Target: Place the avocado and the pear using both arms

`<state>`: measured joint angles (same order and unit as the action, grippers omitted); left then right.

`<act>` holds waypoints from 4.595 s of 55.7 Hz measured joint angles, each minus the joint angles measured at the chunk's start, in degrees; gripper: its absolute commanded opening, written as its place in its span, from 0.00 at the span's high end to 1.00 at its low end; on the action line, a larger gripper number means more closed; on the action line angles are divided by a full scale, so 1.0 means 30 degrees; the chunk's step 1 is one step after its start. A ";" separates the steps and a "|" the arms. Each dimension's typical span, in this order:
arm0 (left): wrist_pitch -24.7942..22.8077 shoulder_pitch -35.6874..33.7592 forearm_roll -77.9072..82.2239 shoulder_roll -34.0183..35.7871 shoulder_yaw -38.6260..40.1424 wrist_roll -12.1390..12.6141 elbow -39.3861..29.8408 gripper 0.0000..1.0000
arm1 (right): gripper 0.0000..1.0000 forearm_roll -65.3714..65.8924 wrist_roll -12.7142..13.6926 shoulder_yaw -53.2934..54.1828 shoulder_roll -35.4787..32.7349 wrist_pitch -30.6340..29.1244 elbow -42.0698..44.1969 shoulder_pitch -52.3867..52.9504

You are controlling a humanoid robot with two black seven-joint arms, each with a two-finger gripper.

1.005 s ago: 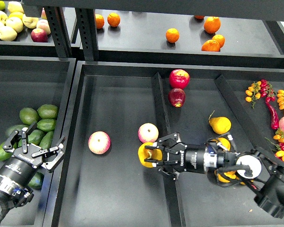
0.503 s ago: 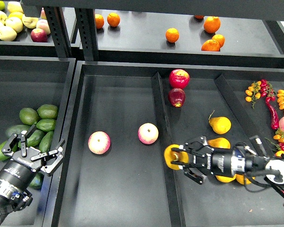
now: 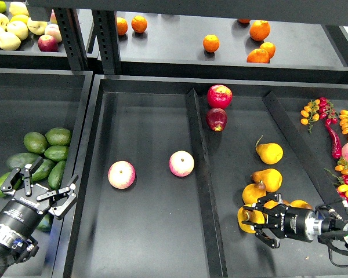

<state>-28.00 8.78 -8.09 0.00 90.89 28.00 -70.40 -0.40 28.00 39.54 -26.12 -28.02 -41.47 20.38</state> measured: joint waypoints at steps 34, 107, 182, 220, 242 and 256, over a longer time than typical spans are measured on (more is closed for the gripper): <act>0.0000 0.0152 0.0023 0.0000 -0.0107 0.0001 0.0040 0.01 | 0.19 0.0453 0.0027 -0.0032 0.0257 0.0021 0.0458 -0.0533; 0.0000 0.0042 0.0014 -0.0001 -0.1126 0.0001 -0.0028 0.01 | 0.01 -0.2311 -0.0001 1.1232 0.6487 0.5786 -0.7357 -0.1783; 0.0001 -0.2242 -0.2931 -0.0001 -0.2266 -0.0749 -0.1479 0.01 | 0.01 -0.2457 0.0004 1.2347 0.8706 0.1374 -1.1219 -0.6766; 0.0001 -0.2340 -0.2587 -0.0001 -0.3889 -0.2733 -0.0680 0.01 | 0.01 -0.2505 -0.2655 1.2570 0.8706 0.1650 -0.9644 -0.7404; 0.0001 -0.2340 -0.2603 -0.0001 -0.4310 -0.2742 -0.0243 0.01 | 0.01 -0.2504 -0.2740 1.2532 0.8706 0.1437 -0.9545 -0.7477; 0.0001 -0.2322 -0.2607 -0.0001 -0.4310 -0.2742 -0.0368 0.01 | 0.01 -0.2504 -0.4116 1.2545 0.8707 0.1324 -0.9611 -0.7498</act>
<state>-28.00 1.81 -15.91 0.00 77.96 19.77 -71.51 -7.91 15.65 77.18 0.00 -24.04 -70.30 -2.11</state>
